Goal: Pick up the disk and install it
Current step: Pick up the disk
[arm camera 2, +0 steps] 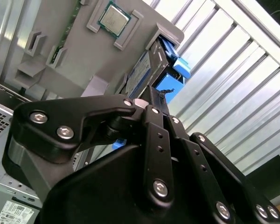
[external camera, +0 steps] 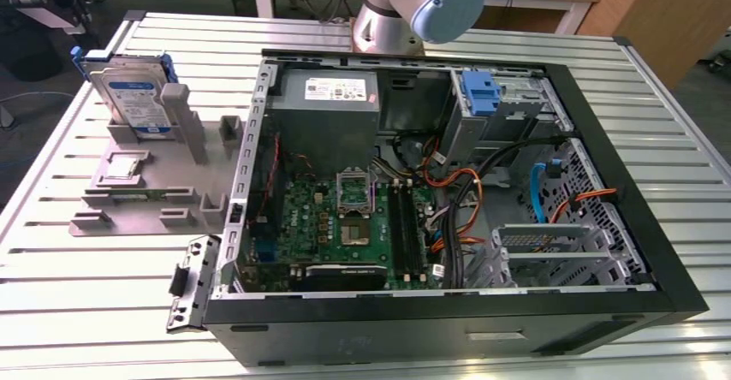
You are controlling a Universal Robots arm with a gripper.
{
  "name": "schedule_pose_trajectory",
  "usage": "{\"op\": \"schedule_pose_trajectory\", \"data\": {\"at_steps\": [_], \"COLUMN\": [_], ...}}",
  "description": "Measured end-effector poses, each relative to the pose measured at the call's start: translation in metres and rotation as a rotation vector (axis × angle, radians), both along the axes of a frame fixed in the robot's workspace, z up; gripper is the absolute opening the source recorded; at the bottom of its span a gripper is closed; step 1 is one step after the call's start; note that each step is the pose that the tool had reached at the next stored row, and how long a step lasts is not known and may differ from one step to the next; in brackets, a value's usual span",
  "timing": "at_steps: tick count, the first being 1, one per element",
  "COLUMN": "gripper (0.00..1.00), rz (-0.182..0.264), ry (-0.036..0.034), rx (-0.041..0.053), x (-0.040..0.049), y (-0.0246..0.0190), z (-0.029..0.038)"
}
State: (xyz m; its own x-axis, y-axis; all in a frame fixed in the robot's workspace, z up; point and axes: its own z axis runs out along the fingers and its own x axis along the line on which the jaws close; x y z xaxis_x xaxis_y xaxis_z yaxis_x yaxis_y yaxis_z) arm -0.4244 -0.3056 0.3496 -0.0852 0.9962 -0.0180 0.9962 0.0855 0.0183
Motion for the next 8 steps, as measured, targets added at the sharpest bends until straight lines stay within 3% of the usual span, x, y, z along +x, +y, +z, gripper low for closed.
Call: {"op": "schedule_pose_trajectory", "data": {"at_steps": [6,8], "gripper": [0.11,0.11], "rz": [-0.001,-0.001], "ry": [0.0086,0.0155], "rx": [0.0003,0.0007], "x": [0.0000,0.0001], "y": [0.0057,0.0069], "z": [-0.0024,-0.0029]}}
